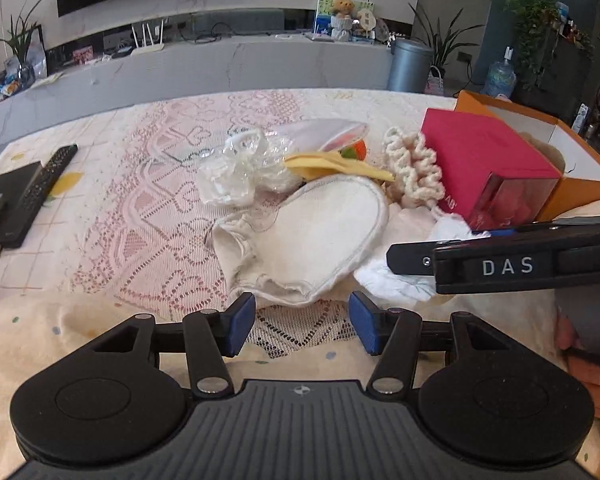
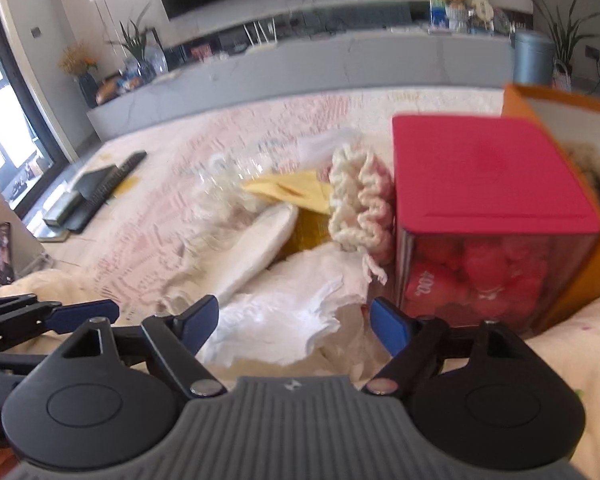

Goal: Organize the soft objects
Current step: 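Grasp the white tissue with the right gripper while the left gripper grasps the white pad, then carry tissue and white pad into the orange box and open both grippers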

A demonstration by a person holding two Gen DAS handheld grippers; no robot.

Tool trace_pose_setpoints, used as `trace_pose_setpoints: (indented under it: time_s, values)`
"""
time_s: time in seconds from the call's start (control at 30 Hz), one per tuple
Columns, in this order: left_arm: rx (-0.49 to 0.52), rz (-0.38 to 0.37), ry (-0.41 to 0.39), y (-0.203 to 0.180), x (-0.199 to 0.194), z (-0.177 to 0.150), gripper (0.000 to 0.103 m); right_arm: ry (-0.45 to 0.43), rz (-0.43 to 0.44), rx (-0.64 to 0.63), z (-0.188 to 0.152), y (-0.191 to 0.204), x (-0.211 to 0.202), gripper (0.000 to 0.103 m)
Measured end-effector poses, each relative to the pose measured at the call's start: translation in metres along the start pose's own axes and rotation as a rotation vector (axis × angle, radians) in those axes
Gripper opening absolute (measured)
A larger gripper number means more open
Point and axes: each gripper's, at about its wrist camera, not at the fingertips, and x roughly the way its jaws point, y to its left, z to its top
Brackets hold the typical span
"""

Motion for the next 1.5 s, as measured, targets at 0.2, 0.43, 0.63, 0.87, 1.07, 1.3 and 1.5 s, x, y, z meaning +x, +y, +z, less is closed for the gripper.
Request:
trace_pose_setpoints:
  time_s: [0.2,0.43,0.63,0.87,1.07,1.3,1.5]
  values:
    - [-0.061,-0.012,0.031,0.009,0.012,-0.003,0.065,0.051,0.021,-0.057,-0.006,0.006,0.022,0.054]
    - [-0.044,0.002,0.006,0.004,0.01,-0.001,0.065,0.092,0.026,-0.086,-0.01,0.007,0.032,0.019]
    - [0.031,-0.003,0.02,-0.004,0.018,0.007,0.065,0.05,-0.008,-0.041,-0.011,-0.003,0.011,0.018]
    - [0.172,0.011,0.039,-0.022,0.04,0.017,0.066,0.084,0.007,0.043,-0.013,-0.022,0.018,0.018]
    - [0.169,0.026,0.121,-0.021,0.063,0.016,0.063,0.088,0.002,0.042,-0.018,-0.021,0.024,0.02]
    - [0.029,0.007,0.077,-0.007,0.056,0.019,0.021,0.079,0.015,0.041,-0.019,-0.023,0.025,0.02]
    - [-0.031,0.005,-0.018,-0.001,0.031,0.017,0.005,0.055,0.056,0.014,-0.021,-0.02,0.006,0.018]
